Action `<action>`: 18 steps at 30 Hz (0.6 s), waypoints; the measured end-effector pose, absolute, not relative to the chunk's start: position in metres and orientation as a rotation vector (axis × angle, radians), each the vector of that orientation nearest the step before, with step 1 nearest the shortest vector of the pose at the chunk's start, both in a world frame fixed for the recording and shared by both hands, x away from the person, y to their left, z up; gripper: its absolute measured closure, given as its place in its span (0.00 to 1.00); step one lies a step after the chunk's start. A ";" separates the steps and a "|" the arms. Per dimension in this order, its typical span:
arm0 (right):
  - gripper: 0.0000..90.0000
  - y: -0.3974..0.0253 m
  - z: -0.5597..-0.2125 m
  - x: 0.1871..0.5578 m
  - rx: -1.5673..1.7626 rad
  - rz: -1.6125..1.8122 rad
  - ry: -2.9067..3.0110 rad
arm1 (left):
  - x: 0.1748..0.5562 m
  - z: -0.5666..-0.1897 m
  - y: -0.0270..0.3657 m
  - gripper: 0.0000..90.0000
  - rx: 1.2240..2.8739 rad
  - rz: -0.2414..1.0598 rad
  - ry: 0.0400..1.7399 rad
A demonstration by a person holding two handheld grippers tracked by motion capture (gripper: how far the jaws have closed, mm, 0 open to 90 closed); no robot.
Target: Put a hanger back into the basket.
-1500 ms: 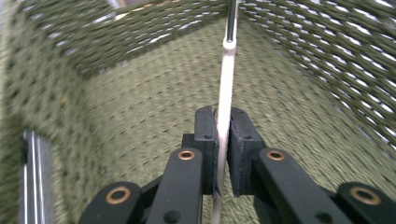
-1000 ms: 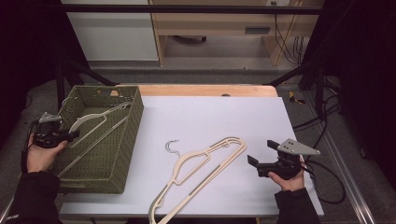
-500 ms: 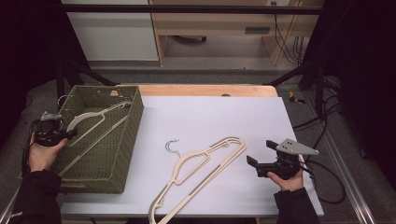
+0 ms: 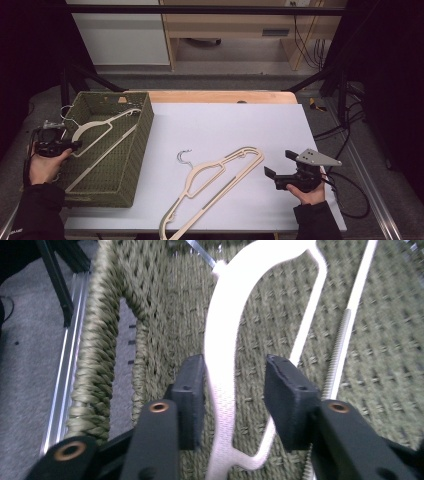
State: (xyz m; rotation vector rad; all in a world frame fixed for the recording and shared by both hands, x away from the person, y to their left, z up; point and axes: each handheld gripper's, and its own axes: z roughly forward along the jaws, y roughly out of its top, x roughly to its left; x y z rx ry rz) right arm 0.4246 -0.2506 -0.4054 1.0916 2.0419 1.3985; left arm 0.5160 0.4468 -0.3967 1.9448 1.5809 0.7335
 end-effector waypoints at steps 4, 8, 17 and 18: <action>0.04 -0.250 -0.406 0.425 1.096 1.399 2.039 | 0.512 -0.391 0.448 0.56 1.897 0.713 1.550; 0.04 -0.251 -0.405 0.424 1.096 1.402 2.035 | 0.506 -0.383 0.445 0.44 1.852 0.730 1.490; 0.04 -0.252 -0.402 0.423 1.097 1.413 2.028 | 0.492 -0.358 0.430 0.27 1.779 0.777 1.373; 0.04 -0.253 -0.402 0.422 1.087 1.416 2.032 | 0.488 -0.350 0.425 0.25 1.751 0.787 1.342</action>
